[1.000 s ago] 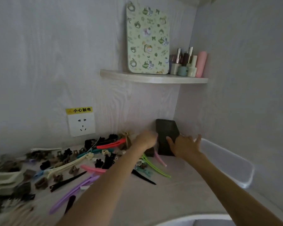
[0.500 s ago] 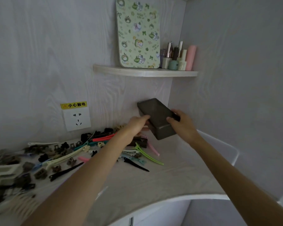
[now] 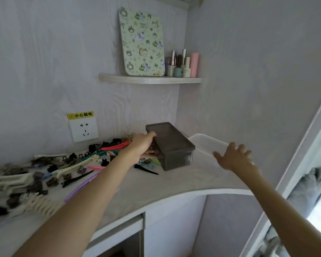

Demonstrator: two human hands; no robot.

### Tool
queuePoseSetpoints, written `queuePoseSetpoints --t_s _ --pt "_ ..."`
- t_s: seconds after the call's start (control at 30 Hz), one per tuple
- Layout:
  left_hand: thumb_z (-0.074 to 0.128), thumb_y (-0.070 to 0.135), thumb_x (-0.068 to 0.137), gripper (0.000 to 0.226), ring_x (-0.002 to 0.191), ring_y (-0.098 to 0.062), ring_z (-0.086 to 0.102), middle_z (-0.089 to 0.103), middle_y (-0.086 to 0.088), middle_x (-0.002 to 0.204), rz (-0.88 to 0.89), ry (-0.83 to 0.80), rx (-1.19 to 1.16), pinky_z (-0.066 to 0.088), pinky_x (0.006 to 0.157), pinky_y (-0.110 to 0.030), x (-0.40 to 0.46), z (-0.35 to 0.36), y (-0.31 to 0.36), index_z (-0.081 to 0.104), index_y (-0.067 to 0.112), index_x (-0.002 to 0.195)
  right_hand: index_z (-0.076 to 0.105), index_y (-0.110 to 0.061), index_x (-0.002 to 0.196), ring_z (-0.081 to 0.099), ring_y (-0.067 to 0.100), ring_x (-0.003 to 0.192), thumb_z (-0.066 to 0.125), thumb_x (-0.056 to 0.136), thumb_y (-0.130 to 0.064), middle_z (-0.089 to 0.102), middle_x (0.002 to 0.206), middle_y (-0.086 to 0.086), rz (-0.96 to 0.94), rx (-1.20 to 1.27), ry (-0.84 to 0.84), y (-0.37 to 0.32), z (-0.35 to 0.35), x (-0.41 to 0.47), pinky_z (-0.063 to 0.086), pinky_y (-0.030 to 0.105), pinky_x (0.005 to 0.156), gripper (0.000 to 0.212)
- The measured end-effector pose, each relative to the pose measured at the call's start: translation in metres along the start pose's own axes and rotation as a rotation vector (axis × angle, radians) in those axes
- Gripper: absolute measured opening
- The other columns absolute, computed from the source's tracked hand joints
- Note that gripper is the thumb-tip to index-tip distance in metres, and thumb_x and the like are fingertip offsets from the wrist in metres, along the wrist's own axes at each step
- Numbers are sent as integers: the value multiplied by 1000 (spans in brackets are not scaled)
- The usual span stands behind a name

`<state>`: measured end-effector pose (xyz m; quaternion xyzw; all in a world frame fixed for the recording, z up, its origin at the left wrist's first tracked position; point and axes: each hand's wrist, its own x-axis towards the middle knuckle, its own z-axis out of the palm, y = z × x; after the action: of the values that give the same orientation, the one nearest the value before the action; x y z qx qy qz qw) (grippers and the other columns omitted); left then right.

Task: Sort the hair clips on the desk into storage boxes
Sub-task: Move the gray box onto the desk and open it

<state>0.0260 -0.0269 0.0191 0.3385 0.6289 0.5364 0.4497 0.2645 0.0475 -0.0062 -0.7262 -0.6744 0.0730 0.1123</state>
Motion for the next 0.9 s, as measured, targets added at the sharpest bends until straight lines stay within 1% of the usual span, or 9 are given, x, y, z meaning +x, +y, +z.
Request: queuePoseSetpoints --t_s 0.07,0.13,0.17,0.27,0.33,0.47,0.6,0.77,0.9 --pt "49 24 93 25 84 -23 62 63 -13 99 20 -4 38 55 44 -25 -3 3 2 58 4 106 18 -3 140 30 44 129 41 93 -47 12 148 20 3 209 -61 -6 4 7 49 50 88 68" --pt "48 23 94 17 78 -19 61 62 -8 90 25 4 50 55 49 -27 -3 2 2 58 9 93 24 -2 139 40 40 124 40 95 -40 16 147 18 34 552 -142 -23 4 15 55 41 66 60" --pt "47 23 95 16 77 -19 60 61 -6 87 24 11 50 54 53 -28 -2 0 0 57 11 89 29 -2 137 43 38 121 41 95 -36 23 145 17 52 770 -185 -32 6 18 55 41 67 54" --pt "48 24 93 20 84 -22 63 63 -8 96 28 39 60 56 66 -36 5 -10 -2 57 9 104 33 -10 138 37 36 129 42 96 -27 30 145 13 51 1350 -336 -59 9 18 43 44 99 46" --pt "51 24 93 22 89 -24 64 64 -9 102 25 49 58 57 72 -38 10 -12 -3 56 8 107 31 -12 141 36 35 130 40 98 -25 29 147 11 1 1504 -393 -66 12 19 39 45 104 46" --pt "50 21 95 23 94 -21 62 65 -9 111 -10 -22 -83 58 61 -33 9 9 -7 57 9 114 56 -10 119 57 27 100 47 91 -44 56 125 13 -125 1260 -691 -59 14 24 47 38 84 45" --pt "48 21 96 35 103 -27 62 61 -15 121 -84 -51 -163 56 69 -36 6 46 -16 51 3 126 60 -8 111 63 20 83 62 85 -34 69 97 8 -148 1048 -753 -39 1 31 50 28 73 36" --pt "62 31 88 50 116 -23 53 47 -7 138 -116 -205 90 58 74 -30 5 61 -18 48 10 131 56 -6 115 60 21 84 58 89 -29 62 99 7 -43 813 -706 0 -10 41 51 28 65 35" --pt "64 18 87 35 95 -18 64 65 -9 120 -113 -423 318 57 79 -28 -6 71 -13 60 9 120 53 -10 115 59 23 94 58 89 -28 58 105 6 -86 573 -711 9 -13 32 51 33 77 32"
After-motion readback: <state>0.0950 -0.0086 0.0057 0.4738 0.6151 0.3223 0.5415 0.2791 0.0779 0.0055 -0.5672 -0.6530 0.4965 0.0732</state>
